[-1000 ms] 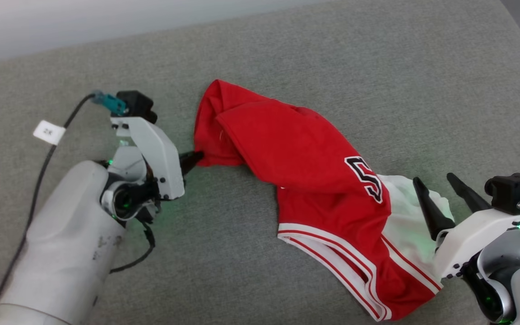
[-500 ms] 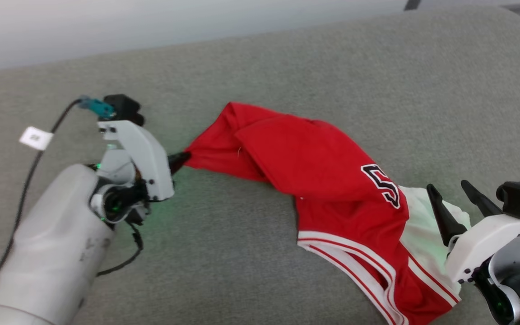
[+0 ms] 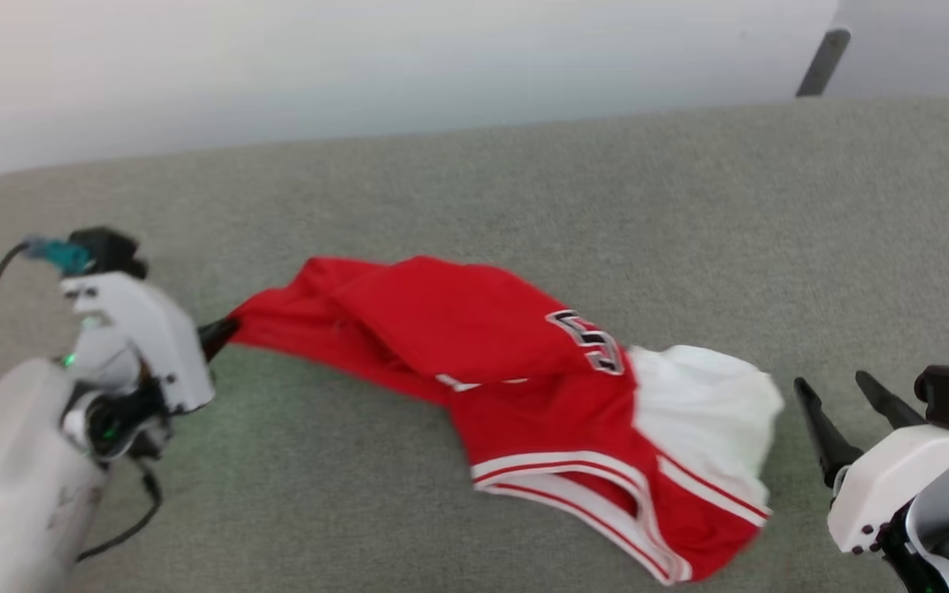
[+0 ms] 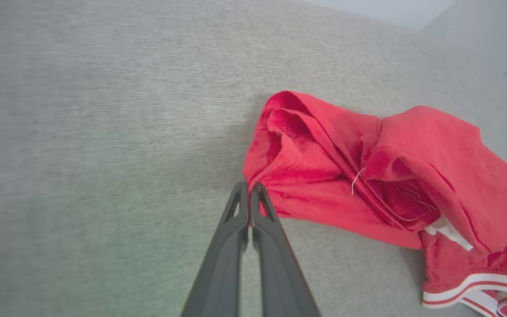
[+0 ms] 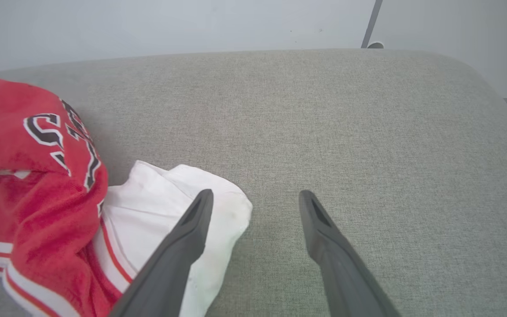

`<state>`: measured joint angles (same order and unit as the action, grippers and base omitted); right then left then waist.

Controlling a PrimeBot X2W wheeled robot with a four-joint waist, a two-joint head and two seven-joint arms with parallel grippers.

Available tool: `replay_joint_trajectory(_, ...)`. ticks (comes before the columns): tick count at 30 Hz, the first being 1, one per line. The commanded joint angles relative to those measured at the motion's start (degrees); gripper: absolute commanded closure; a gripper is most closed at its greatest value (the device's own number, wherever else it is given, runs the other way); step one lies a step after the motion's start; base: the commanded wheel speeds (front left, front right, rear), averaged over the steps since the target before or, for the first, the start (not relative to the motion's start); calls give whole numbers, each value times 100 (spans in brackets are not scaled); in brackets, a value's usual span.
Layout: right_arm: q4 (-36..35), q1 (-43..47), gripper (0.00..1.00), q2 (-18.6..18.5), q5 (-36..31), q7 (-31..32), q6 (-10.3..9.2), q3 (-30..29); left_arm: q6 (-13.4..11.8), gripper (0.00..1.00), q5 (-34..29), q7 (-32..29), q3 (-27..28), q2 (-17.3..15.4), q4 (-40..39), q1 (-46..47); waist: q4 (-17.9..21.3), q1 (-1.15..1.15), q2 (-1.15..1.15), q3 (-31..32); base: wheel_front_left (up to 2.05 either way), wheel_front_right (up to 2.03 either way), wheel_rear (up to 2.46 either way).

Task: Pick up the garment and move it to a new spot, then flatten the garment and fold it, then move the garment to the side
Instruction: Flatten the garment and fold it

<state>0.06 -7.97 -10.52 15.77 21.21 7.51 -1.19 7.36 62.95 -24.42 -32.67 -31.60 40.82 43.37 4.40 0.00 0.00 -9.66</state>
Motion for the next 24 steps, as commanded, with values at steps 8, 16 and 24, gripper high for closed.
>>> replay_joint_trajectory(8,-118,212,0,-32,23,139,-4,49,-134,100,184,76,146,-267,165,-542,-160,0,0,350,0,0,0)
replay_joint_trajectory(16,-180,316,0,-13,34,186,-4,52,-201,100,259,16,120,-297,326,-846,-107,0,0,426,0,0,0)
replay_joint_trajectory(24,-204,364,0,44,43,189,-4,38,-333,0,172,-112,32,-320,349,-802,-92,0,0,417,0,0,0)
